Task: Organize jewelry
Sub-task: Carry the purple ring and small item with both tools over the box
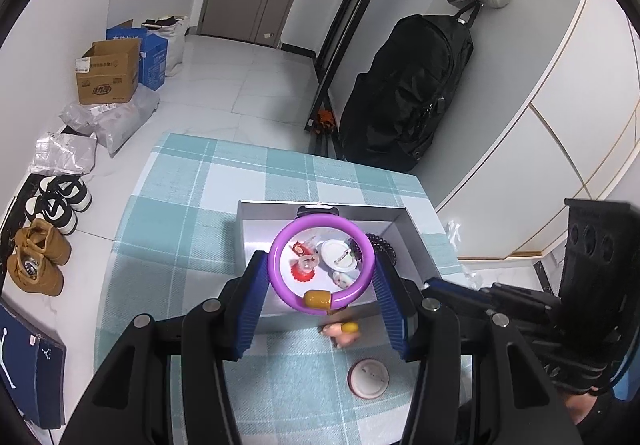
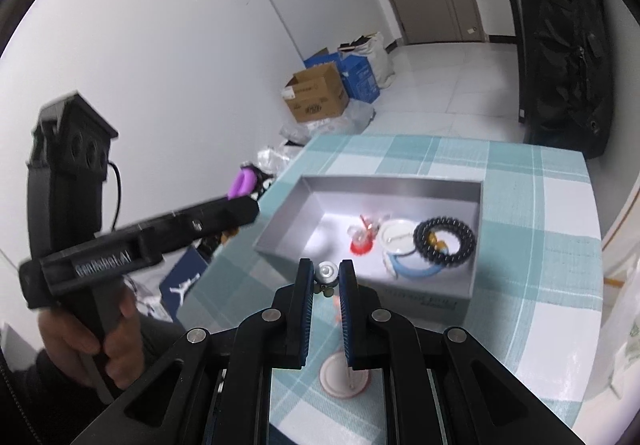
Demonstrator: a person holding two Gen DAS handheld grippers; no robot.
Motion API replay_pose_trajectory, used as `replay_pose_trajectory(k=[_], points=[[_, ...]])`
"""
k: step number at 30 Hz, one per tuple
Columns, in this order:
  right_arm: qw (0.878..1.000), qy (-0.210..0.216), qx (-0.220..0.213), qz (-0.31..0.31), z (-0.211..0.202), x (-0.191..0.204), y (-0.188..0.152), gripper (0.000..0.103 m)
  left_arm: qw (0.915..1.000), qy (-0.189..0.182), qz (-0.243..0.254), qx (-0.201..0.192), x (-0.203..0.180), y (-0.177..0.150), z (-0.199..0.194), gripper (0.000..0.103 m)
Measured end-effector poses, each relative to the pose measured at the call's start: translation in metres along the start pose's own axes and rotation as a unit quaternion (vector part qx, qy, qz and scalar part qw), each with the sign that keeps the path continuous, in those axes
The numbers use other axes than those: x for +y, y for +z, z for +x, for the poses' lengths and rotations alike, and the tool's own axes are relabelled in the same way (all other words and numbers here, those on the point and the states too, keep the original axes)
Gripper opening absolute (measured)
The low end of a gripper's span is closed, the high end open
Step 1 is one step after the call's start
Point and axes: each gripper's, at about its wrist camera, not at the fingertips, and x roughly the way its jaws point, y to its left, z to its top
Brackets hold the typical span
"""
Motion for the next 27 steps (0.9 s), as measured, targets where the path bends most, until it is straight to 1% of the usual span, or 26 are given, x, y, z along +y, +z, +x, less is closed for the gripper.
replay_pose_trajectory(k=[3,9,18,23,27], points=[[1.0,0.004,-0.007,0.013,-0.001,-0.005,0.008,0.012,0.9999,-0.006,-0.007,0.005,-0.001,0.002,0.007,0.047],[0.999,0.007,-0.007,0.05,0.006,-0.021,0.02,0.012,0.9997,-0.012,-0.012,0.019,-0.006,0.009,0.02,0.047],[0.996,0.016,-0.01,0.087,0.015,-0.038,0.032,0.012,0.998,-0.017,-0.042,0.043,0.002,0.014,0.039,0.047],[0.992,0.035,-0.003,0.123,0.024,-0.052,0.035,0.012,0.9981,-0.015,-0.032,0.051,-0.005,0.016,0.047,0.047],[0.989,0.037,0.002,0.141,0.029,-0.06,0.036,0.012,0.9975,-0.013,-0.033,0.062,-0.006,0.017,0.055,0.047]])
